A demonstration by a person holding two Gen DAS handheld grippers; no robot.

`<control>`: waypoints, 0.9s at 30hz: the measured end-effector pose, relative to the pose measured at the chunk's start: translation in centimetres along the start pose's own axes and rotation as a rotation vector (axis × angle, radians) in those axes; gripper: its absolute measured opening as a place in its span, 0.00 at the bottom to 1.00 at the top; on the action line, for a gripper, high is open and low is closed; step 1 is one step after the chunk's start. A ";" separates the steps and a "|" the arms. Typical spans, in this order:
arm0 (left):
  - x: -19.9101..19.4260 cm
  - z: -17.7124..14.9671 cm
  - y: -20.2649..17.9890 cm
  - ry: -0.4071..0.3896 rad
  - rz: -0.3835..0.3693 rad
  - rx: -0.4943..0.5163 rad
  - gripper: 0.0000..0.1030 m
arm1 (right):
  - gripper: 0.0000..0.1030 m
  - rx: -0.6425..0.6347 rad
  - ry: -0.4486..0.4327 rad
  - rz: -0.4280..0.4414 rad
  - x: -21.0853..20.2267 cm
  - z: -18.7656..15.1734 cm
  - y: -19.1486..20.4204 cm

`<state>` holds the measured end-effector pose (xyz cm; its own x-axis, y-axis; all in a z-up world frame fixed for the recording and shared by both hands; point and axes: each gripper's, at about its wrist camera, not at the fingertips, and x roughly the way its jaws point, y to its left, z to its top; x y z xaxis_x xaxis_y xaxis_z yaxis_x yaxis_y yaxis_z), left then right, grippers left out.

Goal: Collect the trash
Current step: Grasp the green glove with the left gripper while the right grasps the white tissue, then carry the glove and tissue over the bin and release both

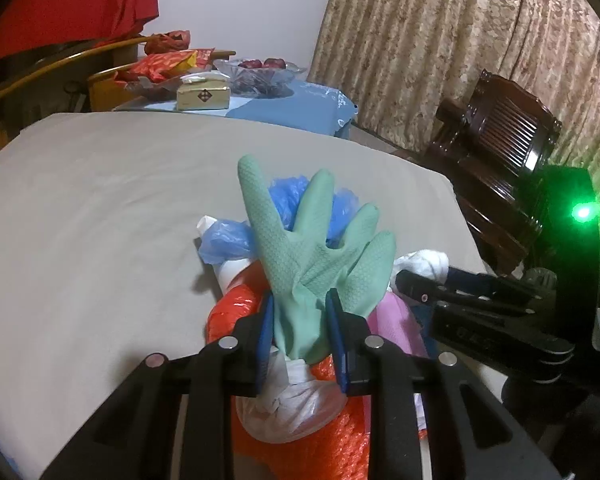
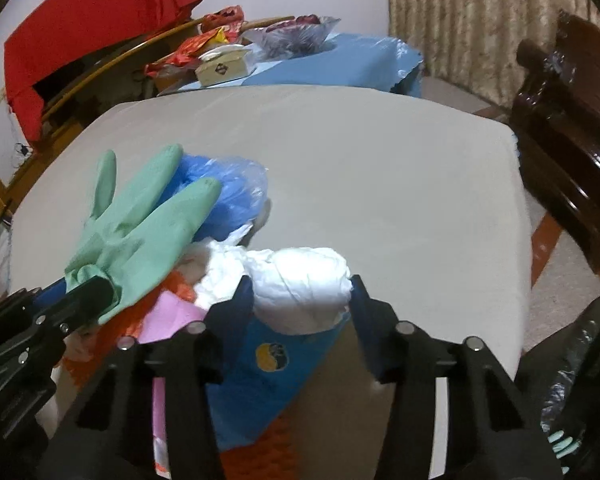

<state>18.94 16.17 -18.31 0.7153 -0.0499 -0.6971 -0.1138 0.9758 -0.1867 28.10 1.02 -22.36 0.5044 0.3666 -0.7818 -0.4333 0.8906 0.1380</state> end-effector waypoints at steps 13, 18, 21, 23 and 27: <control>-3.5 2.2 -1.1 -0.086 -0.020 0.001 0.24 | 0.40 0.005 -0.149 0.038 -6.5 1.0 -0.1; -5.3 2.7 -2.4 -0.105 -0.029 0.014 0.24 | 0.40 0.002 -0.198 0.037 -10.1 0.8 -0.5; -6.6 2.9 -3.2 -0.116 -0.040 0.024 0.24 | 0.40 0.012 -0.217 0.036 -12.0 0.5 -1.2; -7.3 2.8 -3.9 -0.122 -0.047 0.030 0.24 | 0.40 0.012 -0.233 0.028 -13.5 0.2 -1.7; -8.6 2.8 -5.6 -0.129 -0.076 0.044 0.24 | 0.40 0.018 -0.258 0.010 -16.4 -0.9 -2.8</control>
<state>15.33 11.73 -9.35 0.8035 -0.0988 -0.5871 -0.0281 0.9788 -0.2031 20.39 -7.76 -10.45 0.6752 0.4300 -0.5993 -0.4268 0.8904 0.1580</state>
